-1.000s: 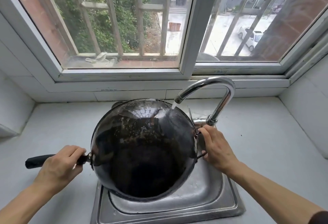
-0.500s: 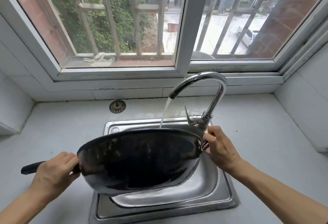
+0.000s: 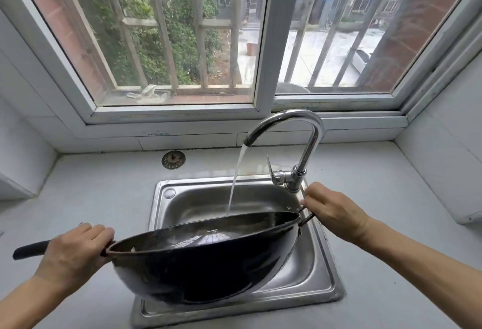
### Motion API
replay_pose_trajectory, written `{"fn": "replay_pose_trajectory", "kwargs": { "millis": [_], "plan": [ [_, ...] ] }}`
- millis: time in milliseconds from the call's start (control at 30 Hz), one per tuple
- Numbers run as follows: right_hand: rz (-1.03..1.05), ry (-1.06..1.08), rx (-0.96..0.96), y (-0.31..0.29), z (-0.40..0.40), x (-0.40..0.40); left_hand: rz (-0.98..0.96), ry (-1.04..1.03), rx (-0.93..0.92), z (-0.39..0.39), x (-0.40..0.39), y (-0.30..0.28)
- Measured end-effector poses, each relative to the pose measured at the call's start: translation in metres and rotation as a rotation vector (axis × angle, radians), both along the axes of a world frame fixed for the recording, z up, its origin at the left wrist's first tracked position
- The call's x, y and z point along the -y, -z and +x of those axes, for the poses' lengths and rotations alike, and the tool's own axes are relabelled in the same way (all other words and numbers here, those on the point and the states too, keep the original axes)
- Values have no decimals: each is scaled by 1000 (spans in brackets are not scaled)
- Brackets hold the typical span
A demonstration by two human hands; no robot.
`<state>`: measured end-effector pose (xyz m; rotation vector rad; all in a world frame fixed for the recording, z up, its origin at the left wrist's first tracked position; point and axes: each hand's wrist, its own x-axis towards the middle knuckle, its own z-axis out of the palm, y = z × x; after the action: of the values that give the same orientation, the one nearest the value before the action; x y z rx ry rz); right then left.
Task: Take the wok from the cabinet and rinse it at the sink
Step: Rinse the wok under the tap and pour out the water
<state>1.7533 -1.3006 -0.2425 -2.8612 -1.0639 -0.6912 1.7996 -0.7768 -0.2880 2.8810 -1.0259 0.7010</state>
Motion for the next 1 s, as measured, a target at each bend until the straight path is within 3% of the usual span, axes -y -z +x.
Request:
{"fn": "replay_pose_trajectory", "kwargs": {
  "millis": [200,400,533,733,1000],
  "plan": [
    [-231,-50,-93,-1,-13,4,105,-75,7,-6,-7,-6],
    [-379,32,-357,-4,-18,0,186,-91,-178,-12,-9,-22],
    [-405,49,-375,-2,-19,-3,231,-172,-407,-14,-12,-28],
    [-332,118,-337,-1,-22,-8,79,-248,-692,-19,-16,-22],
    [-330,184,-427,21,-23,-4,172,-176,-858,-14,-15,-11]
  ]
}}
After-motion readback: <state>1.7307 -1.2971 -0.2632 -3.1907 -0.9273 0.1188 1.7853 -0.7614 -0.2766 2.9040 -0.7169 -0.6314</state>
